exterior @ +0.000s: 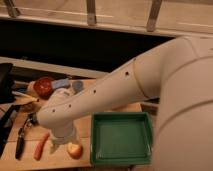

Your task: Place apple in tray

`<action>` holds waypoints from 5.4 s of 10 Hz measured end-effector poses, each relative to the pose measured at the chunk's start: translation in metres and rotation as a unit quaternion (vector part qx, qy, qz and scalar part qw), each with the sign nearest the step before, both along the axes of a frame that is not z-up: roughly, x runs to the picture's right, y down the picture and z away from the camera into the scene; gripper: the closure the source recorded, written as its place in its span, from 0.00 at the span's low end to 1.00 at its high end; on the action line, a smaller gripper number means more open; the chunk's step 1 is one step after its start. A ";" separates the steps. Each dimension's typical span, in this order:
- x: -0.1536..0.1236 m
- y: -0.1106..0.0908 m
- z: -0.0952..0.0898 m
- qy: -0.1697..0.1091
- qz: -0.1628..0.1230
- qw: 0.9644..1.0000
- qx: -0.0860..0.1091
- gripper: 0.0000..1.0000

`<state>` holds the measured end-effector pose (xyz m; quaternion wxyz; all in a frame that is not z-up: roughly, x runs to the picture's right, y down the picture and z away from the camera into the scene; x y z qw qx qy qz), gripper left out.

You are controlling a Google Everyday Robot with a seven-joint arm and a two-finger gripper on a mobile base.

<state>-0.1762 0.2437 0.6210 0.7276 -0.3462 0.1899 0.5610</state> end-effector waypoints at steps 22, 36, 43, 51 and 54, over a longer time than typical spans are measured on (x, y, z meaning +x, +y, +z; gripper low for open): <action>0.016 0.027 0.099 0.077 -0.043 0.994 -0.061 0.26; 0.021 0.013 0.092 0.087 -0.012 0.995 -0.038 1.00; 0.098 -0.141 0.008 0.112 0.105 0.986 0.068 1.00; 0.150 -0.164 -0.011 0.131 0.176 0.974 0.057 1.00; 0.186 -0.157 0.010 0.170 0.235 0.956 0.037 1.00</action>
